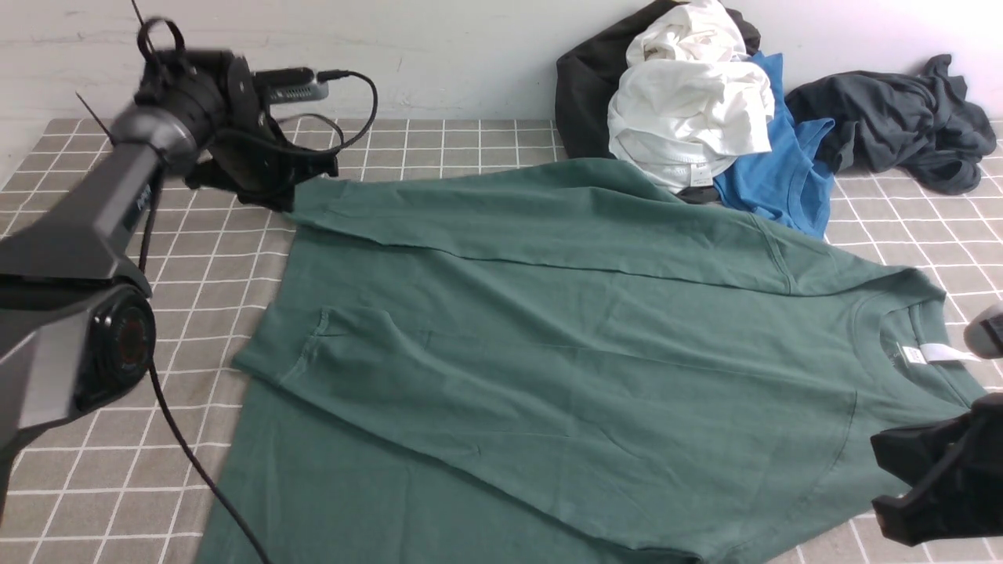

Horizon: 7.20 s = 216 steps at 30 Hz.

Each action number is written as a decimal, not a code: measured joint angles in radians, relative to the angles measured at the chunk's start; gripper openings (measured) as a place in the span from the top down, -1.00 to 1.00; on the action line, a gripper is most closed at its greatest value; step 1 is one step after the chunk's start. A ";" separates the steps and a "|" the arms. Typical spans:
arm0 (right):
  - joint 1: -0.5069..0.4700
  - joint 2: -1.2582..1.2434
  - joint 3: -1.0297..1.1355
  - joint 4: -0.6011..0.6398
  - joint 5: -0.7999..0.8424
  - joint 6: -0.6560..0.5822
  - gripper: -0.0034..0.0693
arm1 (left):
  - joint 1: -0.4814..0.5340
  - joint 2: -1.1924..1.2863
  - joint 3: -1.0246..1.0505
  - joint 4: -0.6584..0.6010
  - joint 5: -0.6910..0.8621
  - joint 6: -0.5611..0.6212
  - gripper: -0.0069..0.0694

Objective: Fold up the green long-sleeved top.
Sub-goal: Use the left arm to clamp the cuff farthest from it, then use the left arm to drag and drop the cuff onto the cuff closest to the left arm, then use both arms simultaneously to clamp the lower edge of the clothing fabric, then use both arms to drag the lower edge of the fabric forward and fold it over the upper edge, then use the right arm to clamp the right edge of the fabric, then use the right arm to drag the right edge of the fabric to the left and folds it over the left edge

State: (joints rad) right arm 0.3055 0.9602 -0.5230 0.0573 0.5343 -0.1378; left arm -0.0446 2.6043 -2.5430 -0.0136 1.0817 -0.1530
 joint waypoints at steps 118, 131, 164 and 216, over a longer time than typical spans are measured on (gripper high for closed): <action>-0.049 0.754 -0.713 -0.329 0.097 -0.164 0.92 | -0.168 -0.976 1.196 0.215 -0.332 0.179 0.78; -0.072 1.238 -1.210 -0.333 0.112 -0.023 0.79 | -0.069 -0.228 0.423 0.240 -0.304 0.185 0.36; -0.302 1.284 -1.449 0.294 0.283 -0.168 0.84 | -0.080 -0.471 0.342 -0.152 0.155 0.365 0.37; -0.198 0.861 -1.166 -0.006 0.438 0.005 0.82 | -0.102 -1.890 1.995 0.262 -0.327 -0.079 0.37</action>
State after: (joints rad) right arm 0.1076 1.8215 -1.6895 0.0513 0.9724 -0.1325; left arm -0.1463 0.7144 -0.5482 0.2487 0.7546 -0.2318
